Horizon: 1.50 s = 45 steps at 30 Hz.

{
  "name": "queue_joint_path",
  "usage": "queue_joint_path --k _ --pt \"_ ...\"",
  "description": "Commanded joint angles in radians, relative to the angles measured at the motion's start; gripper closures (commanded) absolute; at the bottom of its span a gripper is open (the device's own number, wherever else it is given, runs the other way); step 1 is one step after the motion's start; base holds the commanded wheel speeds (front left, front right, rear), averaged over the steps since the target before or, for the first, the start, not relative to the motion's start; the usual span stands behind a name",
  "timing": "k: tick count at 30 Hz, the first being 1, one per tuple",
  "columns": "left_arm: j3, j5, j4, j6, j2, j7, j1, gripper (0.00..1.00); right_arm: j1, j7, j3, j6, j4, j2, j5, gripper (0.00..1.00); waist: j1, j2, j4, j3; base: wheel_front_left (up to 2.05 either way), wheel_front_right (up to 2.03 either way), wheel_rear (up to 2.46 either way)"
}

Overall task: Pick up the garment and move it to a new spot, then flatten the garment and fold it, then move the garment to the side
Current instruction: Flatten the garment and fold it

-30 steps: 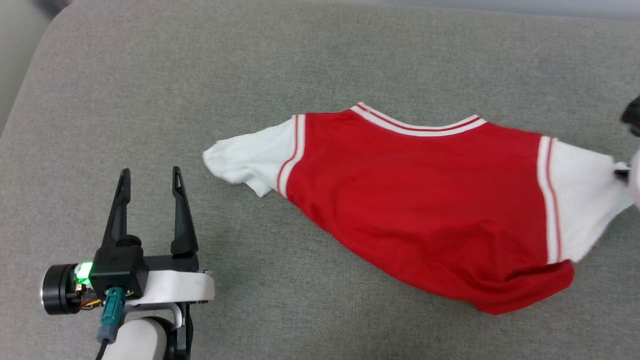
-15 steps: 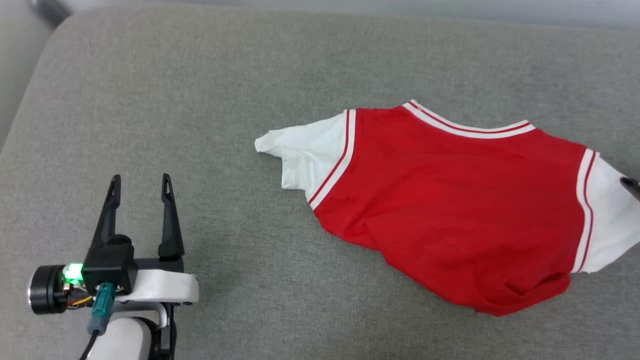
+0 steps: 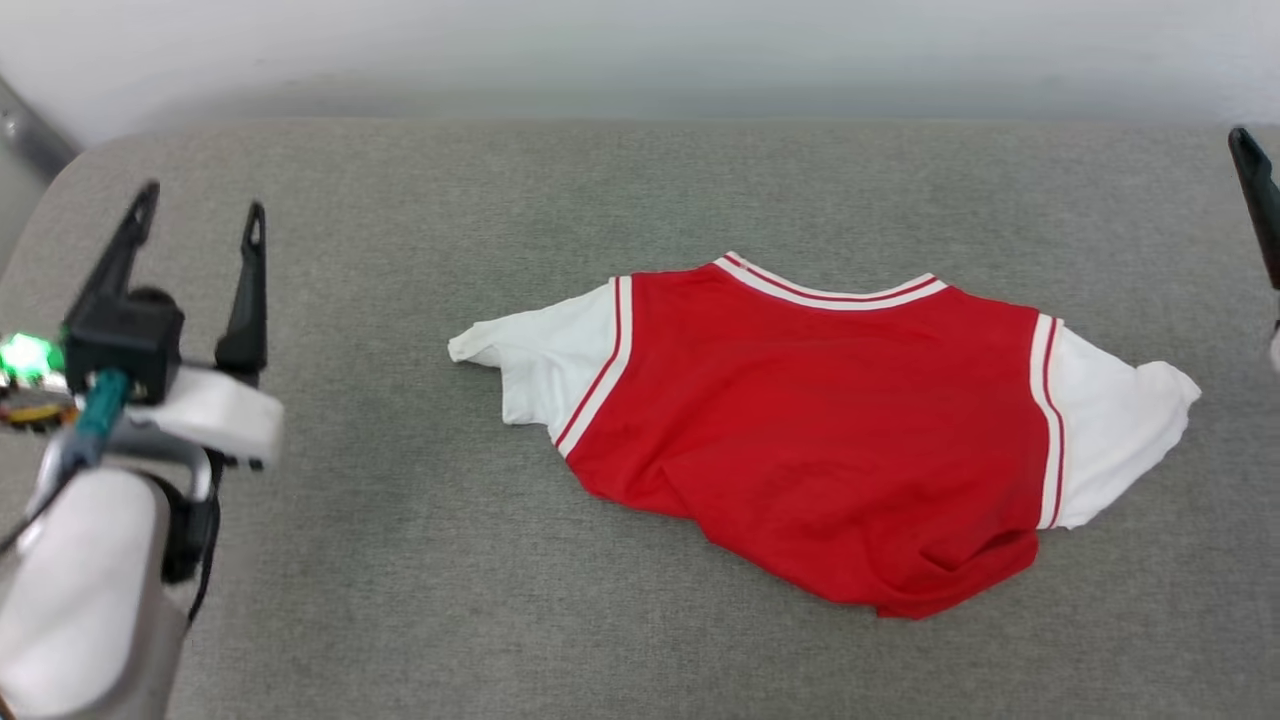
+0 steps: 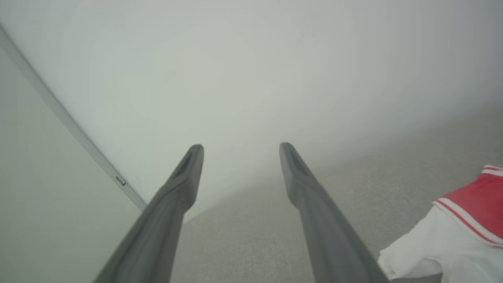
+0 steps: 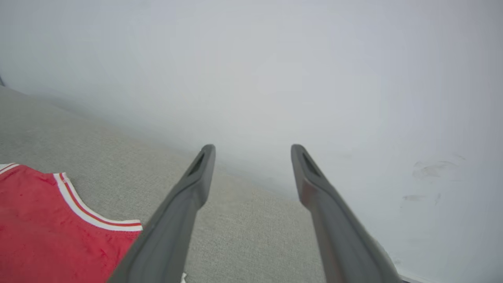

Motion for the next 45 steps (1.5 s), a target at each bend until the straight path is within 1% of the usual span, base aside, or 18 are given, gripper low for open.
queue_joint_path --k 1,4,7,9,11,15,19,24,27,31,37,41,45 --pt "-0.007 0.002 0.006 -0.018 0.016 0.024 -0.042 0.00 0.041 -0.036 -0.052 -0.001 -0.024 0.038 -0.039 0.00 -0.0001 0.0000 -0.015 -0.004 0.00 0.00 0.00" --pt "-0.026 0.011 0.028 -0.067 0.058 0.084 -0.128 0.00 0.121 -0.086 -0.197 -0.001 -0.111 0.132 -0.133 0.00 -0.0001 0.0000 -0.034 0.000 0.00 0.00 0.00" --pt "-0.043 -0.006 0.055 -0.112 0.076 0.169 -0.209 0.00 0.219 -0.101 -0.324 -0.001 -0.233 0.233 -0.212 0.00 -0.0001 0.0000 -0.048 0.005 0.00 0.00 0.00" --pt "-0.064 -0.019 0.079 -0.143 0.092 0.238 -0.264 0.00 0.279 -0.098 -0.376 -0.001 -0.312 0.290 -0.243 0.00 -0.0001 0.0000 -0.057 0.010 0.00 0.00 0.00" --pt "-0.089 -0.048 0.106 -0.166 0.092 0.315 -0.319 0.00 0.335 -0.096 -0.415 -0.001 -0.381 0.335 -0.261 0.00 -0.0001 0.0000 -0.063 0.017 0.00 0.00 0.00" --pt "-0.165 -0.135 0.166 -0.186 0.108 0.492 -0.413 0.00 0.438 -0.079 -0.459 -0.001 -0.486 0.417 -0.274 0.00 -0.0001 0.0000 -0.077 0.031 0.00 0.00 0.00" --pt "-0.336 -0.246 0.170 -0.186 0.154 0.666 -0.495 0.00 0.527 -0.063 -0.481 -0.001 -0.572 0.489 -0.294 0.00 -0.0001 0.0000 -0.091 0.055 0.00 0.00 0.00" --pt "-0.522 -0.396 0.145 -0.186 0.212 0.855 -0.597 0.00 0.612 -0.055 -0.485 -0.001 -0.644 0.575 -0.317 0.00 -0.0001 0.0000 -0.115 0.100 0.00 0.00 0.00" --pt "-0.620 -0.477 0.135 -0.186 0.243 0.970 -0.650 0.00 0.639 -0.064 -0.477 -0.001 -0.665 0.608 -0.325 0.00 -0.0001 0.0000 -0.134 0.132 0.00 0.00 0.00" --pt "-0.748 -0.561 0.118 -0.186 0.278 1.096 -0.716 0.00 0.648 -0.076 -0.460 -0.001 -0.670 0.624 -0.330 0.00 -0.0001 0.0000 -0.160 0.175 0.00 0.00 0.00" --pt "-0.903 -0.650 0.132 -0.186 0.322 1.232 -0.790 0.00 0.615 -0.100 -0.436 -0.001 -0.656 0.634 -0.337 0.00 -0.0001 0.0000 -0.198 0.232 0.00 0.00 0.00" --pt "-0.978 -0.693 0.143 -0.187 0.347 1.271 -0.808 0.00 0.600 -0.114 -0.430 -0.001 -0.641 0.632 -0.341 0.00 -0.0001 0.0000 -0.216 0.260 0.00 0.00 0.00" --pt "-1.057 -0.722 0.146 -0.187 0.368 1.279 -0.791 0.00 0.589 -0.127 -0.433 -0.001 -0.626 0.627 -0.337 0.00 -0.0001 0.0000 -0.220 0.277 0.00 0.00 0.00"
